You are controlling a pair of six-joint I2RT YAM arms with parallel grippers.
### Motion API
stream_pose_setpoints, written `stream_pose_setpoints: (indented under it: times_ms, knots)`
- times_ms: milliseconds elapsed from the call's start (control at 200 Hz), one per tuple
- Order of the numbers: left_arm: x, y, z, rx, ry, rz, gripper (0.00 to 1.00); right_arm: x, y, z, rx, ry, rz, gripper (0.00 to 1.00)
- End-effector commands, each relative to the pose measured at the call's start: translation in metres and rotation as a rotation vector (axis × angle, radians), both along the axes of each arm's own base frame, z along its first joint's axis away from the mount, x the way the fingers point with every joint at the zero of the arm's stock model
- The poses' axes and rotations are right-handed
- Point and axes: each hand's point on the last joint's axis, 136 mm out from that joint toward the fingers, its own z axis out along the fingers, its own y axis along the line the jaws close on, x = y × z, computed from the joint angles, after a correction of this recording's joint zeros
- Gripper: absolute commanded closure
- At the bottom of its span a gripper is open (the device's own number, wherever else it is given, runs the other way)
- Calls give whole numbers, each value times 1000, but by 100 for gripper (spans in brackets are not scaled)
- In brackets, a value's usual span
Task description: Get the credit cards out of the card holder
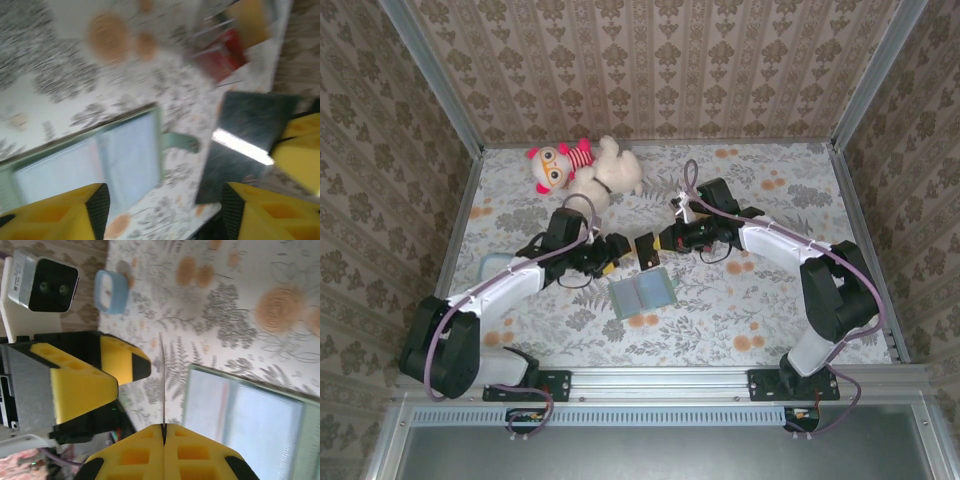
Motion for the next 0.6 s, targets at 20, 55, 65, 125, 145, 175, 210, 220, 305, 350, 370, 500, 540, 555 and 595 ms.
stream_pose_setpoints:
  times_ms: [20,55,65,125,145,175,210,220,305,350,370,500,540,555,595]
  knots:
    - [13,-21,51,-175,-93,-61,32,-3,15,52,210,3,51,100]
    - [15,-24,55,-205,-94,-69,32,-2,17,59,236,8,52,100]
    - [16,-24,56,-211,-93,-70,33,-2,18,60,242,8,52,100]
    - [20,-24,60,-228,-95,-66,35,-1,19,71,271,4,56,100]
    - [21,-23,60,-227,-97,-66,36,-1,19,73,277,6,57,100]
    - [22,-23,61,-226,-102,-67,40,-1,19,76,283,3,59,100]
    - [22,-24,64,-232,-109,-71,43,-1,19,79,286,0,59,100]
    - [22,-24,65,-234,-113,-72,45,-1,19,79,287,-1,59,100]
    - [21,-25,71,-252,-136,-85,54,0,18,79,288,12,52,100]
    - [20,-24,73,-251,-150,-87,60,2,16,79,288,18,45,100]
    - [19,-24,73,-252,-152,-86,62,2,16,77,287,24,42,100]
    - [24,-15,74,-273,-168,-63,75,9,14,73,287,47,10,100]
    - [24,-15,76,-285,-177,-60,78,12,14,75,293,47,0,100]
    - [23,-16,77,-289,-180,-61,79,12,14,74,294,48,-1,100]
    - [24,-16,79,-299,-186,-58,83,14,15,75,300,51,-8,100]
